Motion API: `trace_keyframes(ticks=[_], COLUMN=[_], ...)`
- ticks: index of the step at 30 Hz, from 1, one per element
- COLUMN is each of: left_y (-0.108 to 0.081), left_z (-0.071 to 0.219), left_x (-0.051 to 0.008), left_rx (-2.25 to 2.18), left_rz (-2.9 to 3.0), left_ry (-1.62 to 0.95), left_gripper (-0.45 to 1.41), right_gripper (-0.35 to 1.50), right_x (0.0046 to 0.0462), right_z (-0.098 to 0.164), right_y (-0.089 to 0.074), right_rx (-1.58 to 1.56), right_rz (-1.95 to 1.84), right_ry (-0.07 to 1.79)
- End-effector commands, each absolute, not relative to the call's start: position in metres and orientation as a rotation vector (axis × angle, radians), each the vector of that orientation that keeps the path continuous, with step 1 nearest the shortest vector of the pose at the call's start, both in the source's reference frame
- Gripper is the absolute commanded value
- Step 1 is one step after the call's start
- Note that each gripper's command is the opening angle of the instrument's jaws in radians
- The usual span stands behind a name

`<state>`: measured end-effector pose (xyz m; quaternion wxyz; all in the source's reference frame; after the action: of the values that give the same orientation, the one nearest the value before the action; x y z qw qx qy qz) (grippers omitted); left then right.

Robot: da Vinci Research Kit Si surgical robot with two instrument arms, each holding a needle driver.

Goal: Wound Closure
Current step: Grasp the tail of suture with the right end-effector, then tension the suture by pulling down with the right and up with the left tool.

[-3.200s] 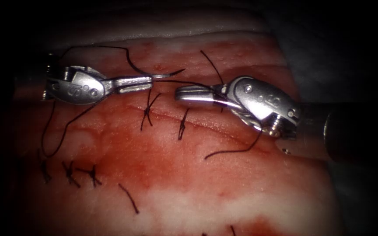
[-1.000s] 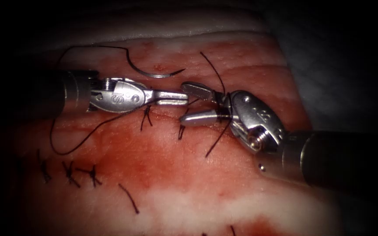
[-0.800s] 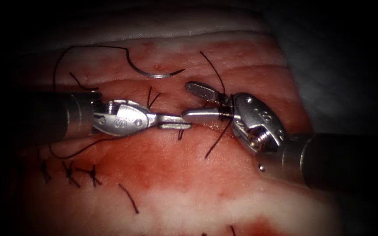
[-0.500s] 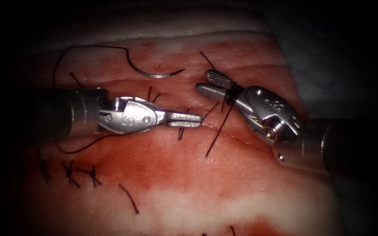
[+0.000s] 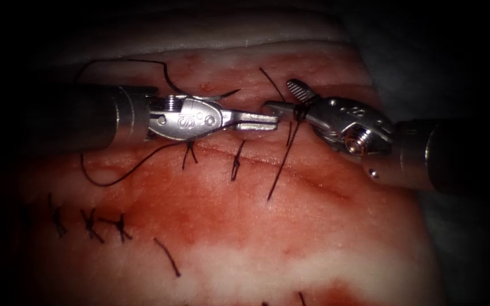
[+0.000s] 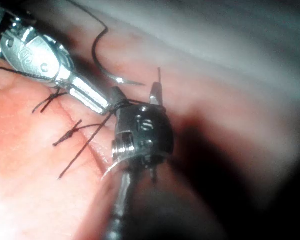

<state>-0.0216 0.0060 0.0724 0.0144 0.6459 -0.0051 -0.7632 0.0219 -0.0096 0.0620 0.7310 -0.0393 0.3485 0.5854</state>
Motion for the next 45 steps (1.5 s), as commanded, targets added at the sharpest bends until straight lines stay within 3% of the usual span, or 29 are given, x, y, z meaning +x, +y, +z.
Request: trace_keyframes(ticks=[1,11,13,15,18,20,21,22,23,24,45], left_y=[0.0065,0.0074,0.0074,0.0075,0.0076,0.0077,0.0076,0.0076,0.0076,0.0075,0.0105], left_z=[0.0731,0.0757,0.0761,0.0765,0.0769,0.0771,0.0771,0.0771,0.0771,0.077,0.0789], left_x=[-0.022,-0.0211,-0.0212,-0.0212,-0.0212,-0.0212,-0.0211,-0.0211,-0.0211,-0.0209,-0.0199], left_rx=[2.012,2.012,2.007,2.007,2.009,2.011,2.011,2.01,2.01,2.011,2.02], left_rz=[-2.373,-2.399,-2.404,-2.409,-2.413,-2.416,-2.416,-2.415,-2.415,-2.414,-2.495], left_ry=[-0.018,-0.005,0.003,0.005,0.008,0.013,0.013,0.013,0.013,0.015,0.076], left_gripper=[-0.45,-0.45,-0.45,-0.45,-0.45,-0.45,-0.45,-0.45,-0.45,-0.45,-0.45], right_gripper=[0.61,0.44,0.52,0.79,0.84,0.69,0.51,0.1,0.1,-0.35,-0.35], right_x=[0.0231,0.0248,0.0246,0.0246,0.0249,0.0253,0.0254,0.0255,0.0255,0.0258,0.0249], right_z=[0.063,0.067,0.0676,0.0685,0.0688,0.0687,0.0685,0.0683,0.0683,0.068,0.0596], right_y=[-0.0087,-0.008,-0.0082,-0.0082,-0.0081,-0.0081,-0.0082,-0.0083,-0.0083,-0.0085,-0.0163], right_rx=[-0.083,-0.049,-0.049,-0.056,-0.058,-0.068,-0.067,-0.067,-0.067,-0.06,-0.216], right_rz=[1.282,1.261,1.255,1.253,1.254,1.235,1.236,1.238,1.238,1.237,1.242], right_ry=[0.761,0.661,0.653,0.648,0.642,0.638,0.638,0.637,0.637,0.653,0.869])
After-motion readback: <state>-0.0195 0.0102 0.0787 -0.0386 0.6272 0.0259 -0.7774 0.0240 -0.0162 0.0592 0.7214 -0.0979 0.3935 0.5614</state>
